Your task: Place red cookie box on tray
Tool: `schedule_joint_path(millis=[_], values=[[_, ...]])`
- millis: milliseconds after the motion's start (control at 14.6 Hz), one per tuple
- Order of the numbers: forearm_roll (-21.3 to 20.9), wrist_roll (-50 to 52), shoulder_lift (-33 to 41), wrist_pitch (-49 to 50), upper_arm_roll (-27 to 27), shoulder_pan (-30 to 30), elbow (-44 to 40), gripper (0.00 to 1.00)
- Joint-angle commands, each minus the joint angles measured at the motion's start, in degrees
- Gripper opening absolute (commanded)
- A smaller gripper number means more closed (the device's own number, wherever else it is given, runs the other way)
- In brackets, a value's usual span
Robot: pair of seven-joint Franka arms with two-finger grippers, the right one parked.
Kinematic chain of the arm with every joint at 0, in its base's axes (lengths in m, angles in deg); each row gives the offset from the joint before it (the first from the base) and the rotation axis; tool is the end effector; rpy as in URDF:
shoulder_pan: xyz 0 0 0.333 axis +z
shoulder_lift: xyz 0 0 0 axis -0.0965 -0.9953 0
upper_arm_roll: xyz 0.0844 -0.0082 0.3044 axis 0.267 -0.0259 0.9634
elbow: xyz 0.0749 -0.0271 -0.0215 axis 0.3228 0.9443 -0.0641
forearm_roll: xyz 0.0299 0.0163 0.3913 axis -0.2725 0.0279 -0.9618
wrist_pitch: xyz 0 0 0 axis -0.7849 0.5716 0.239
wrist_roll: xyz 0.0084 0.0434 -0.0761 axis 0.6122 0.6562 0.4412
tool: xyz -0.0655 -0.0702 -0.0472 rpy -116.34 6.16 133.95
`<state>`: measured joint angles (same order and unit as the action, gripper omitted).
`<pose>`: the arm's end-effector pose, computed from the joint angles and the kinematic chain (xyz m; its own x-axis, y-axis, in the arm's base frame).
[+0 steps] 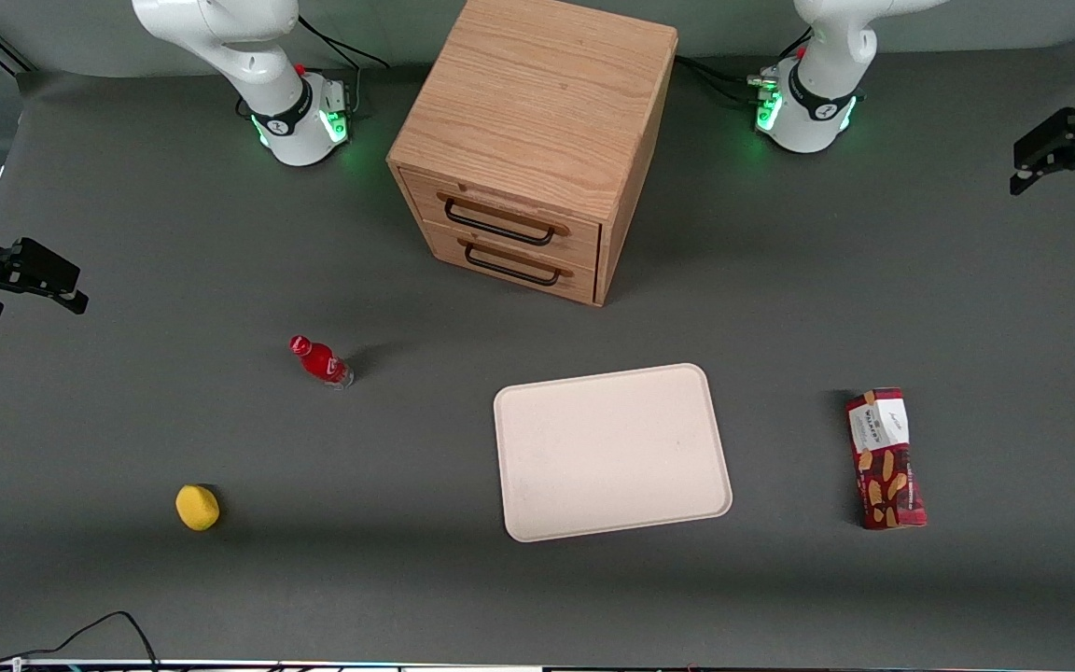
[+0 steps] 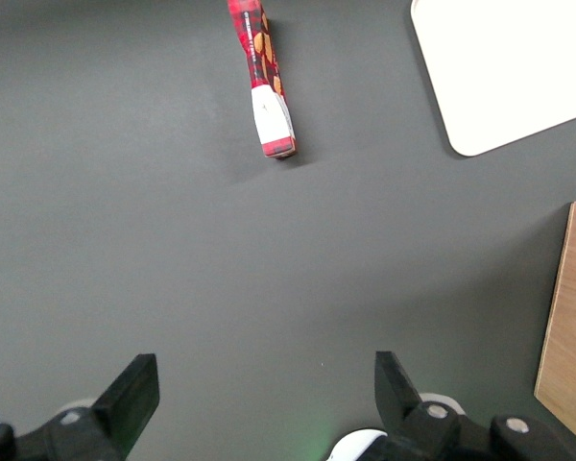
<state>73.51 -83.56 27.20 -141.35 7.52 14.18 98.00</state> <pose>0.4832 0.0151 0.6553 0.9729 -0.2307 -0.0178 -0.2312 -0.9724 -0.0318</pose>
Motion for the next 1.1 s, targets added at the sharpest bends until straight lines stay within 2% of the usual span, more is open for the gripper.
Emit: schedule_joint_path(millis=[0,618,824,1029], values=[[1.2,-4.58,0.66,-0.72,0.33,0.32,1.5,1.0],[1.38,-5.23,-4.77,-1.24,1.47,0.15,-1.4,1.0],[1.29,-3.48,-13.37,-4.65,1.03,-0.55,-6.48,1.0],[0.41,-1.28,-23.57,-12.2,0.77,-1.52,-10.37,1.0]])
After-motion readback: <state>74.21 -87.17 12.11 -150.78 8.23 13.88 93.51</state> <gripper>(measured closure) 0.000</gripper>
